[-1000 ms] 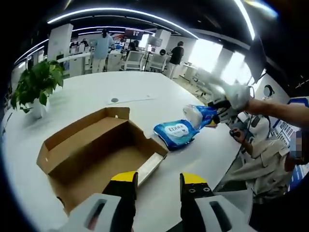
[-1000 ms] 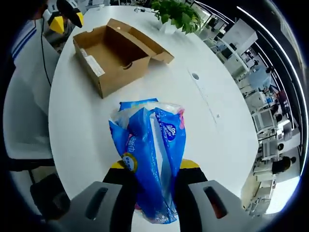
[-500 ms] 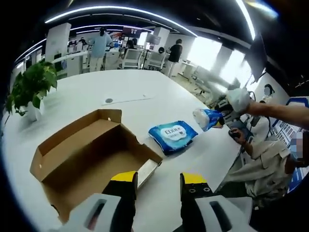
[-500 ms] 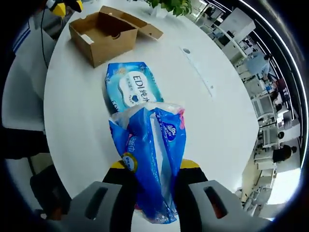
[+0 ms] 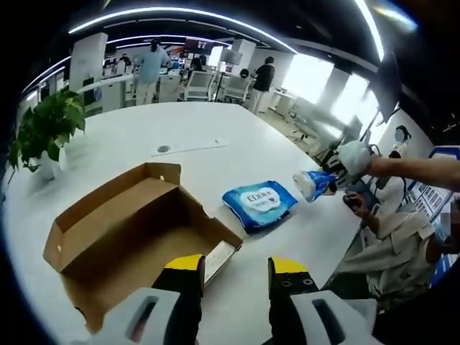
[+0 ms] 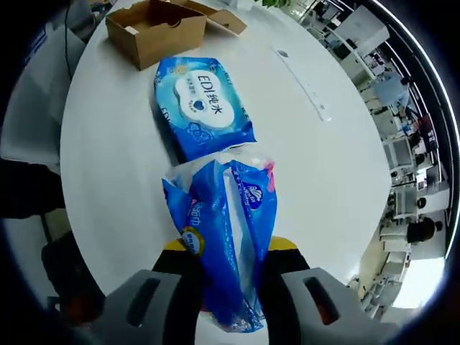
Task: Operate the shoe box by opening the lid, removing the specified soft item, and placing it in the target area until the item is outside and the box remains undamaged.
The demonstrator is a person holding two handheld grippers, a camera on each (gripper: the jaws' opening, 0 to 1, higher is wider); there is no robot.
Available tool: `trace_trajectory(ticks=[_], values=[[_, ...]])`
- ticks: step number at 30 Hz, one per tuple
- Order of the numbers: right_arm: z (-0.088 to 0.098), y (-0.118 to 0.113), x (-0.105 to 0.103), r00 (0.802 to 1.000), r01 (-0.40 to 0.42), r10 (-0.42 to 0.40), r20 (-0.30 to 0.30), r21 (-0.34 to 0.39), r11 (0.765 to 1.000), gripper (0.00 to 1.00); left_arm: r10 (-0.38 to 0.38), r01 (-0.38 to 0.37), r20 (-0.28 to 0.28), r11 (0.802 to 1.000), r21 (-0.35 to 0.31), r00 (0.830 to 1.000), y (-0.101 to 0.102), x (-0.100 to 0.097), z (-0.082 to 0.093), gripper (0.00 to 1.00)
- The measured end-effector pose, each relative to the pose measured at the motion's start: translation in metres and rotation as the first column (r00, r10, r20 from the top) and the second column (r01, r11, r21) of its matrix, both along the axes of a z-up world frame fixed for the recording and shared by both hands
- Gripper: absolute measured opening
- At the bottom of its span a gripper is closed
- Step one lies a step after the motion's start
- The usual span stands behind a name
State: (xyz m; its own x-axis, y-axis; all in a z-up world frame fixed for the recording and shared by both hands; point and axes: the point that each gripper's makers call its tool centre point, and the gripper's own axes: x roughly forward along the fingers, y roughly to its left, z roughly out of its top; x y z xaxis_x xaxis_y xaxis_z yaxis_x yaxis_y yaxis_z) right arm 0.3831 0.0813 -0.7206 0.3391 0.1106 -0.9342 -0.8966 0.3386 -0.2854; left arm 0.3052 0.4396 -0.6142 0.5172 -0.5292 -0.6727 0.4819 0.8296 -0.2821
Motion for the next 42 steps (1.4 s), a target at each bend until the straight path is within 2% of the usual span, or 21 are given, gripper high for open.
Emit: trace_trajectory(ticks=[6,16,24,27,32,38,42], values=[[-0.011,0.002,0.008,1.000,-0.018,0.018,-0.009,-0.014,1.000,0.28,0.021,-0.021,-0.005,1.000,0.007,1.000,0.007,0.000,0.000,0.35],[-0.041,0.004,0.012,0.996,-0.077,0.075,-0.042,-0.058,0.995,0.29,0.058,-0.058,-0.013,0.998,0.021,0.998,0.022,0.001,-0.001,0.35],[-0.048,0.010,0.023,0.994,-0.108,0.105,-0.039,-0.070,0.992,0.31,0.068,-0.067,-0.017,0.997,0.028,0.998,0.025,0.003,-0.001,0.36],[-0.050,0.013,0.025,0.993,-0.112,0.109,-0.041,-0.067,0.991,0.32,0.049,-0.049,-0.005,0.997,0.056,0.999,0.026,0.003,-0.001,0.36],[-0.053,0.014,0.025,0.989,-0.141,0.138,-0.046,-0.074,0.987,0.35,0.059,-0.058,-0.008,0.997,0.052,0.998,0.029,0.002,-0.001,0.36],[-0.052,0.012,0.026,0.984,-0.177,0.174,-0.041,-0.091,0.980,0.38,0.064,-0.063,-0.012,0.997,0.048,0.998,0.030,0.000,-0.003,0.36],[-0.042,0.011,0.019,0.984,-0.177,0.174,-0.040,-0.105,0.979,0.38,0.066,-0.065,-0.010,0.997,0.044,0.998,0.029,-0.001,-0.002,0.36]])
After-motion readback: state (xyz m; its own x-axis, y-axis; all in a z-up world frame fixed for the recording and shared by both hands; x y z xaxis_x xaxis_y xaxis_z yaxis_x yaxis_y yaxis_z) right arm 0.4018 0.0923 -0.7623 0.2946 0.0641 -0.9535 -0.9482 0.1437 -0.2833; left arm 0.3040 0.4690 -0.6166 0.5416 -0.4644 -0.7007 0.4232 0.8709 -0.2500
